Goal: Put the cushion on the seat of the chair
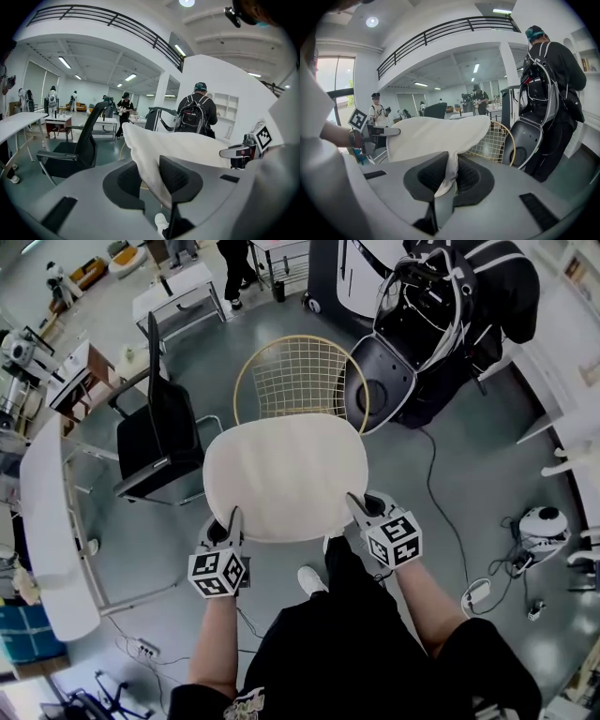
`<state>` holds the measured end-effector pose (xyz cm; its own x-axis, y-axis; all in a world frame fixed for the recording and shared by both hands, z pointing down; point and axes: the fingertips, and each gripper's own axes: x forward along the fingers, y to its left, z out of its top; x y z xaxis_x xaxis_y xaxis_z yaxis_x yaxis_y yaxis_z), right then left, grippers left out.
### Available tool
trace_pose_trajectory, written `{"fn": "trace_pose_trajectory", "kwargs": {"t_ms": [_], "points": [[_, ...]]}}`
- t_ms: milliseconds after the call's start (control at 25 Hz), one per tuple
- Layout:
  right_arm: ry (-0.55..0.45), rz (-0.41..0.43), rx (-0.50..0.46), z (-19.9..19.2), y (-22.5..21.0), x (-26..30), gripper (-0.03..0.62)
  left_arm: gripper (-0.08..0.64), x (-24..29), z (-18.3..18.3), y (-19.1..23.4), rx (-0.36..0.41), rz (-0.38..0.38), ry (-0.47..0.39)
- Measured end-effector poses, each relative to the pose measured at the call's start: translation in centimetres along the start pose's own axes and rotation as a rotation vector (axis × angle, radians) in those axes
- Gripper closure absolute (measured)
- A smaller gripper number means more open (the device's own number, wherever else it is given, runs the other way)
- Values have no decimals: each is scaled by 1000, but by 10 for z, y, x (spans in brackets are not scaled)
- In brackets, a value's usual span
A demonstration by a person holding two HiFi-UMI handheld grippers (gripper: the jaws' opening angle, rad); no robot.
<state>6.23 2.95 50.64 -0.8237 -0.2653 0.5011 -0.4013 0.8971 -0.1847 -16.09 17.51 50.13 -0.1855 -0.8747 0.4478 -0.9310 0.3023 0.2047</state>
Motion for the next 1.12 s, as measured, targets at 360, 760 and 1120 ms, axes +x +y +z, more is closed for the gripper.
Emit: {"fn": "trace_pose_trajectory", "kwargs": {"t_ms": [360,760,1120], "points": [[18,10,30,24,-88,58,549,449,103,27,-6,-2,9,41],[70,36,43,45,-173,133,549,448,216,50,3,-11,37,107],[111,27,71,25,-221,199,549,443,302,27,28,-8,48,196]]}}
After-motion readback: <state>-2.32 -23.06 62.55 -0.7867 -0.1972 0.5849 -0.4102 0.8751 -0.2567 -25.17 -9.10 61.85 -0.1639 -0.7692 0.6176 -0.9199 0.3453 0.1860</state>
